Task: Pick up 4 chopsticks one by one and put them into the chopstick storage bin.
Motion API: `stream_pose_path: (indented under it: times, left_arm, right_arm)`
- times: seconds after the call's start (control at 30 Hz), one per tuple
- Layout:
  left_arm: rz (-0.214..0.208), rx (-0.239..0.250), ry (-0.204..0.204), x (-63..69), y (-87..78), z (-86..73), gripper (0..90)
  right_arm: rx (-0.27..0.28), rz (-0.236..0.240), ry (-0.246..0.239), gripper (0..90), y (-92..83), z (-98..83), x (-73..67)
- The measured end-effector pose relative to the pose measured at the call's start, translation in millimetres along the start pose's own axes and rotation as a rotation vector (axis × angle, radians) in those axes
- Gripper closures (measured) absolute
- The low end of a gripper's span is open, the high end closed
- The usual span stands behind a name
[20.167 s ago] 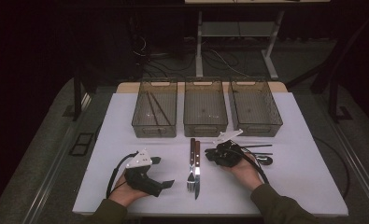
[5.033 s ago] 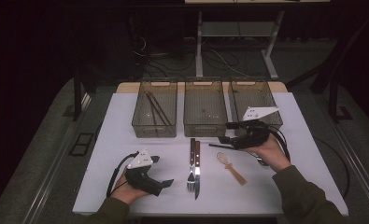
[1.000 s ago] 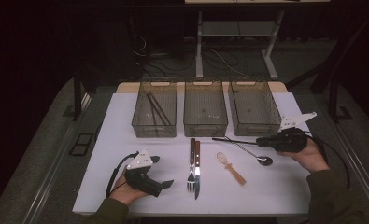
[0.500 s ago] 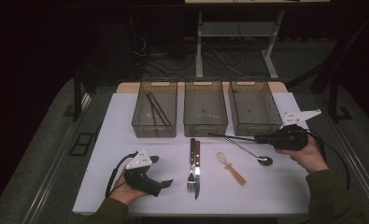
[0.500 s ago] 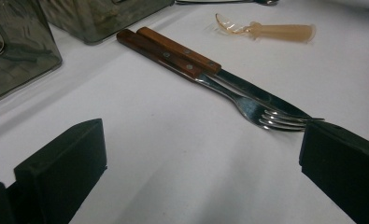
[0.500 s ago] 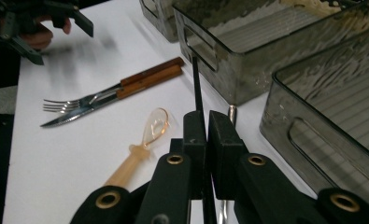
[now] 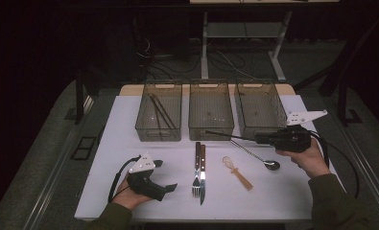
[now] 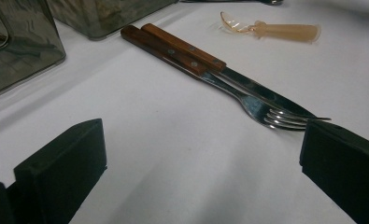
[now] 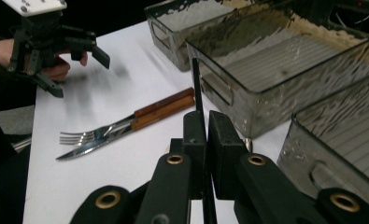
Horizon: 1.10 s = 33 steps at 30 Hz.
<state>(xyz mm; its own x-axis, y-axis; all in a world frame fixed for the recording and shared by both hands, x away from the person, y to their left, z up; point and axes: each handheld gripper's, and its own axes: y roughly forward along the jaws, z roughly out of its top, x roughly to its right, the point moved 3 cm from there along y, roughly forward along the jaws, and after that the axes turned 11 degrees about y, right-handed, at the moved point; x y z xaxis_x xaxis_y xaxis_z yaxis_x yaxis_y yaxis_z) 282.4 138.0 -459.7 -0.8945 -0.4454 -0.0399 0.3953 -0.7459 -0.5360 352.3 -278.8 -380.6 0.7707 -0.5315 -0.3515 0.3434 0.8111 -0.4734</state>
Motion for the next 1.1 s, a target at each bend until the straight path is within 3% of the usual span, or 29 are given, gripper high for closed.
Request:
stream_pose_path:
  times: [0.13,0.63,1.03,1.1]
  left_arm:
    - [0.003,0.003,0.004,0.0,-0.8,0.6,0.0]
    - [0.0,-0.001,0.008,0.5,0.2,0.7,0.0]
    - [0.003,0.012,-0.013,0.8,-0.2,1.4,0.0]
    - [0.005,0.011,-0.012,0.9,-0.4,1.6,0.0]
  right_arm:
    - [0.029,0.009,0.011,85.9,1.1,5.5,-3.8]
    - [0.103,-0.048,0.051,85.9,21.1,23.5,-12.2]
    - [0.138,-0.111,0.079,85.9,56.6,46.9,-16.1]
    - [0.147,-0.11,0.102,85.9,64.5,52.8,-16.9]
